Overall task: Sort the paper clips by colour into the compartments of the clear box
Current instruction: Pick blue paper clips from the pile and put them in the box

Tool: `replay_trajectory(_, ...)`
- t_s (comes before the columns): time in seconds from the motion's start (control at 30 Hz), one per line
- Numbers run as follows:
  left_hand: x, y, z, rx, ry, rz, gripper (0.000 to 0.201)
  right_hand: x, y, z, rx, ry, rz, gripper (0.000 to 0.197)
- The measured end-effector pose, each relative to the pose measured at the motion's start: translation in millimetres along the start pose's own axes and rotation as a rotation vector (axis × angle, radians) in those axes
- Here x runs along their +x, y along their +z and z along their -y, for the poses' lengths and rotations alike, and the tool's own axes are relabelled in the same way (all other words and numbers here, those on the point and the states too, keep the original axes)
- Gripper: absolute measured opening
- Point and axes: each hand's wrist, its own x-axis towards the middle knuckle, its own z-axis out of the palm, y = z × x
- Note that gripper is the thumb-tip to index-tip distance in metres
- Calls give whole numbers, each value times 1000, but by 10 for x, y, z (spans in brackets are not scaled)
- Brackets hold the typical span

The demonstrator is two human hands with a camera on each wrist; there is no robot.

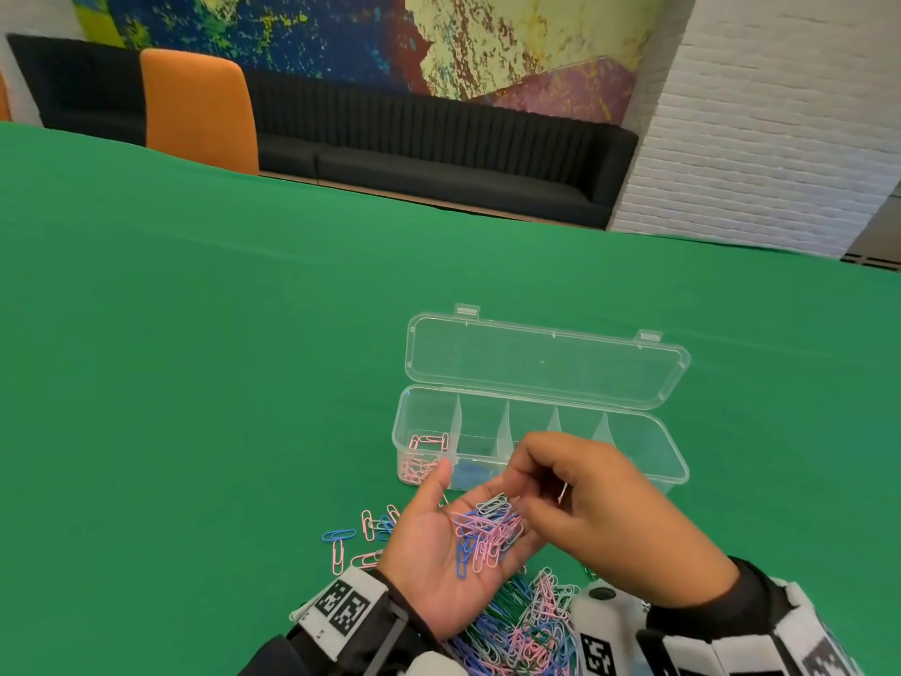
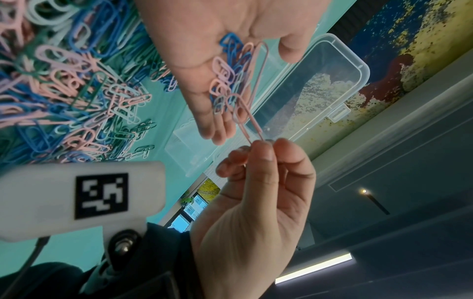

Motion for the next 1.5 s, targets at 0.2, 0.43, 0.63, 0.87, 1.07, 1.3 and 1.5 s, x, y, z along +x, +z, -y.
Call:
replay_trajectory(0.2, -9, 27, 29, 62, 9, -29, 42, -3, 2, -28, 80, 53, -60, 28)
replay_trajectory(0.43, -12, 59, 27, 112, 44, -120, 54, 13, 4, -45, 237, 137, -64, 28)
replay_trajectory(0.63, -12, 47, 43, 125, 31, -158, 40, 22, -10, -121, 356, 230, -154, 23)
replay_trajectory(0.87, -54, 74, 55, 141, 13, -166, 21, 45, -22, -213, 471, 318, -207, 20)
replay_trajectory(1.07, -45, 73, 57, 163, 13, -224, 16, 37, -37, -206, 524, 315, -217, 23)
replay_trajectory(1.3, -44, 64, 38, 82, -11, -248, 13, -20, -214, -198, 579, 249, -325, 19)
replay_trajectory(1.5, -43, 77, 5, 22, 17, -327, 28, 217, -133, 4, 587, 232, -267, 19)
